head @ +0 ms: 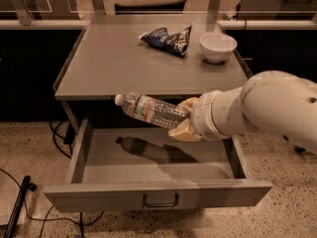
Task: Place water bottle into top drawer
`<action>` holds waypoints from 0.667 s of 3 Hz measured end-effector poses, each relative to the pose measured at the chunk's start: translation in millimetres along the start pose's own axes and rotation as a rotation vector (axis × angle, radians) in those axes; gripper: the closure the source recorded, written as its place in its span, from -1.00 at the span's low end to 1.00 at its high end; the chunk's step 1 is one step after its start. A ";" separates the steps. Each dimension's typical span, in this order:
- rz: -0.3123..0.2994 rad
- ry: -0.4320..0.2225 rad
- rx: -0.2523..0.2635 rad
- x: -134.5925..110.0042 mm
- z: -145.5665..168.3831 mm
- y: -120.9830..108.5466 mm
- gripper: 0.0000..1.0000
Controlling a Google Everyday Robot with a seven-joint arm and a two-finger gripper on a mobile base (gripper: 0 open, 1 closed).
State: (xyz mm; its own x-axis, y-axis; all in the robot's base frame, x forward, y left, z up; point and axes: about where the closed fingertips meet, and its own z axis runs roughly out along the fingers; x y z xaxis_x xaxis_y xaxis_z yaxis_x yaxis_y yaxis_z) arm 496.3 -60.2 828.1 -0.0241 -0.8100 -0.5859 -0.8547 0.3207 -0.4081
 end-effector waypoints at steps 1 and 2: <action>0.072 0.004 -0.068 37.9 12.7 16.9 1.00; 0.117 0.016 -0.135 74.5 24.7 37.7 1.00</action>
Offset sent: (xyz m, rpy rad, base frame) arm -0.0354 -0.0579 -0.1210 0.0699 0.2658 -0.0082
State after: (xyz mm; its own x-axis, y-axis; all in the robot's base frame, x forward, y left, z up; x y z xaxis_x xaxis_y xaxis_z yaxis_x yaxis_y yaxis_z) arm 475.1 -96.3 751.8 -0.1348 -0.7793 -0.6120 -0.9075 0.3451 -0.2395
